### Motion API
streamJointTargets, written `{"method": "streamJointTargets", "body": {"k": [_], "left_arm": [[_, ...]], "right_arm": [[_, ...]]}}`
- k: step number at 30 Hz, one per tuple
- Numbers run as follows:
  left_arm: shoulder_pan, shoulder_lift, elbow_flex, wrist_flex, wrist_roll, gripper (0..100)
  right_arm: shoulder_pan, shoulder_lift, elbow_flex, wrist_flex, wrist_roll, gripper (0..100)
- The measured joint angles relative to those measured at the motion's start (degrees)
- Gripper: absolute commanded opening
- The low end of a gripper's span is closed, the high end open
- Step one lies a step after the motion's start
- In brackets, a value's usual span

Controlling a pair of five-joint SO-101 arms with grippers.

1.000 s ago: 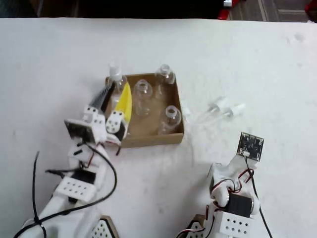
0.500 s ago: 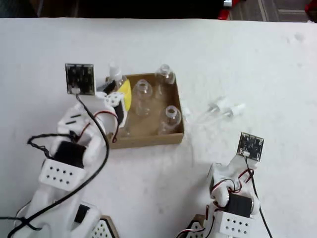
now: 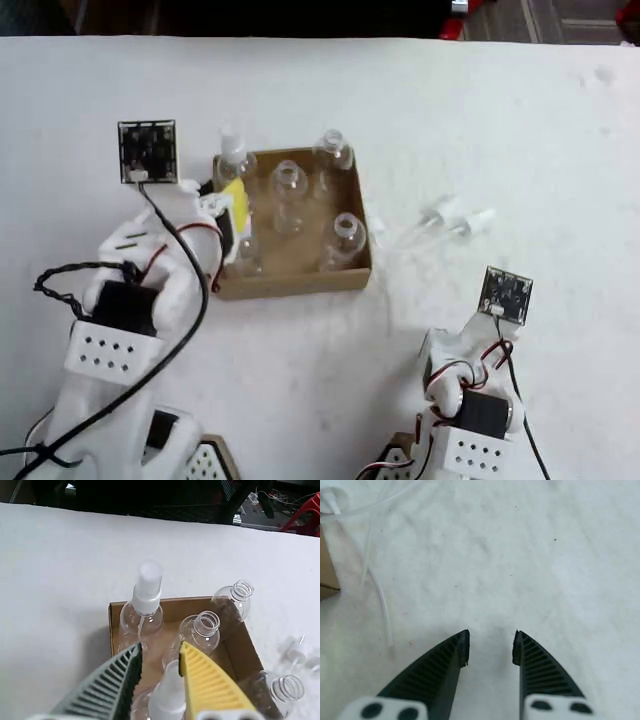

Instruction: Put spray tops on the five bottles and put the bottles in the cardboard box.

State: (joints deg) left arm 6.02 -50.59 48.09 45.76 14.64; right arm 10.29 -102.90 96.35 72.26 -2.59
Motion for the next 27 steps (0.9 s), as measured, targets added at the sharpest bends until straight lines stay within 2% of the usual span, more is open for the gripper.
{"method": "streamJointTargets", "body": {"k": [10, 27], "left_arm": [[0.0, 0.0, 0.2, -0.5, 2.0, 12], [1.8, -0.2, 0.1, 3.4, 0.6, 12]], "right_arm": [[0.0, 0.0, 0.0, 0.0, 0.0, 12.8], [0.0, 0.0, 0.0, 0.0, 0.0, 12.8]]}}
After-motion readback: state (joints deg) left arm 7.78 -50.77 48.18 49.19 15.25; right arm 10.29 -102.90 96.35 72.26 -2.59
